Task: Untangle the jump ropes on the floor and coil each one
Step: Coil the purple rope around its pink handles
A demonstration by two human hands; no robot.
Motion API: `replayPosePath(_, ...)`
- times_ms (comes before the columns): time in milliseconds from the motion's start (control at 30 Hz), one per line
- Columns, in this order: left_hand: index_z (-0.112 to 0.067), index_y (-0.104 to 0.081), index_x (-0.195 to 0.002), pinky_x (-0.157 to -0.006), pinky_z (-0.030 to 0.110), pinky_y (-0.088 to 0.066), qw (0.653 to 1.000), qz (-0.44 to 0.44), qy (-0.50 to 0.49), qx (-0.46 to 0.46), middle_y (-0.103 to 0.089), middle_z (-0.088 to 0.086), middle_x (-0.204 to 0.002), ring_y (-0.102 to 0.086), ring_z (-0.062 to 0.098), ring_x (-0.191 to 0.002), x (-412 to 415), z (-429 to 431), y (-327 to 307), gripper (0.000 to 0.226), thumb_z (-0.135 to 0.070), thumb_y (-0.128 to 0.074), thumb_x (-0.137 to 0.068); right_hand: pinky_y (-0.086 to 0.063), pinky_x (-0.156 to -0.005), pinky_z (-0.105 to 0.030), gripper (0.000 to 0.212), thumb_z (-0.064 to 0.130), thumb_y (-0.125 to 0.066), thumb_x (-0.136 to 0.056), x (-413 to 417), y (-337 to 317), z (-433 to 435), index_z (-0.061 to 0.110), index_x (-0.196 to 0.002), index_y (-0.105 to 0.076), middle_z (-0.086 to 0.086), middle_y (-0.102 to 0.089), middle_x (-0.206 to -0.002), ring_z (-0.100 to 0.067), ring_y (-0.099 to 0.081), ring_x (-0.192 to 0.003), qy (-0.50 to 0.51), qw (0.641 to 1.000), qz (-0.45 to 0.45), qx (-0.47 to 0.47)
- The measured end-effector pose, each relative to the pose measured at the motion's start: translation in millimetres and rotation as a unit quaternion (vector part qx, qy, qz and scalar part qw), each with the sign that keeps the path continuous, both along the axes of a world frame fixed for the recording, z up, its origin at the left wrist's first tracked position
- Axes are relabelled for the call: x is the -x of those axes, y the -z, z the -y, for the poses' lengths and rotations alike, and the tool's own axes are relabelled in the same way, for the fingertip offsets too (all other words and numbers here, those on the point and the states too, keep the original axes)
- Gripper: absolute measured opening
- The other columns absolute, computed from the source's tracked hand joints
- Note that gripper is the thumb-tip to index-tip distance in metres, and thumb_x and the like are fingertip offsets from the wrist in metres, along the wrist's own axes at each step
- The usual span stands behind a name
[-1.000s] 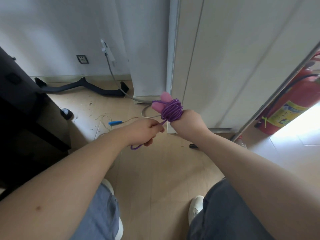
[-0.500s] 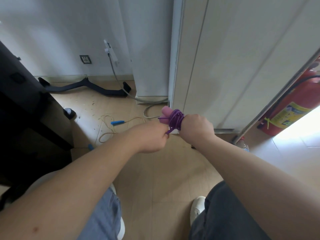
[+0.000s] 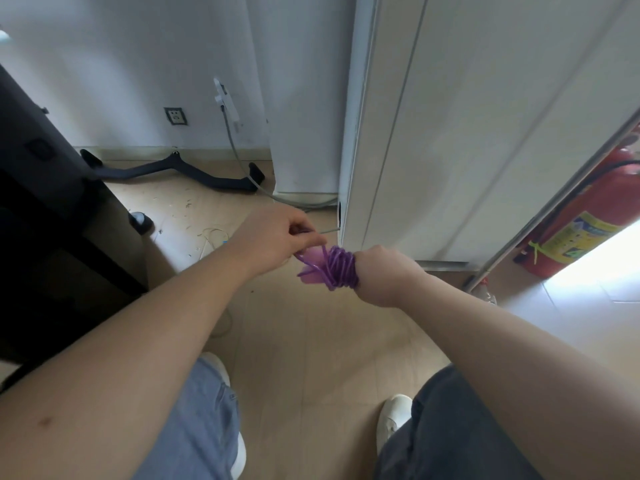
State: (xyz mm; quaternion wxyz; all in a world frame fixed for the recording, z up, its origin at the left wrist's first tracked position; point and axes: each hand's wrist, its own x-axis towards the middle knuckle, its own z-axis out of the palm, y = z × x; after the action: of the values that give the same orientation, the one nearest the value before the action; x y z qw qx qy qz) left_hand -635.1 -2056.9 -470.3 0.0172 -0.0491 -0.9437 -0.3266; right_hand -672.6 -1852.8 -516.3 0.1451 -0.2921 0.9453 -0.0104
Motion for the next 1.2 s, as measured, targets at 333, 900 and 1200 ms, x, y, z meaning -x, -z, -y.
replayPosePath(333, -0.014, -0.071, -0.093, -0.071, 0.037, -0.058, 0.926, 0.325, 0.026, -0.19, -0.074, 0.008, -0.081, -0.067, 0.018, -0.071, -7, -1, 12, 0.044, -0.052, -0.051, -0.099, -0.046, -0.063, -0.034, 0.021, 0.023, -0.051, -0.088, -13, -12, 5, 0.022, -0.109, -0.056, -0.002, -0.063, -0.09, -0.032, -0.064, -0.083, -0.146, 0.987, -0.062, 0.007)
replayPosePath(900, -0.013, -0.069, -0.094, -0.07, 0.041, -0.056, 0.922, 0.295, -0.065, -0.241, -0.075, 0.008, -0.075, -0.067, 0.02, -0.064, -2, -13, 4, 0.055, -0.064, -0.05, -0.094, -0.046, -0.089, -0.032, 0.077, 0.062, -0.057, -0.085, -16, -25, 14, 0.024, -0.148, -0.034, 0.005, -0.069, -0.109, -0.02, -0.062, -0.101, -0.042, 0.959, 0.005, 0.279)
replayPosePath(1200, -0.014, -0.071, -0.105, -0.088, 0.037, -0.055, 0.878, 0.279, -0.051, -0.386, -0.067, 0.016, -0.106, -0.063, 0.028, -0.093, 2, -11, 5, 0.03, -0.04, -0.057, -0.099, -0.048, -0.067, -0.012, 0.019, 0.035, -0.066, -0.093, 0, -28, 4, 0.039, -0.108, -0.077, 0.017, -0.076, -0.079, 0.01, -0.063, -0.071, 0.19, 0.864, 0.062, 0.463)
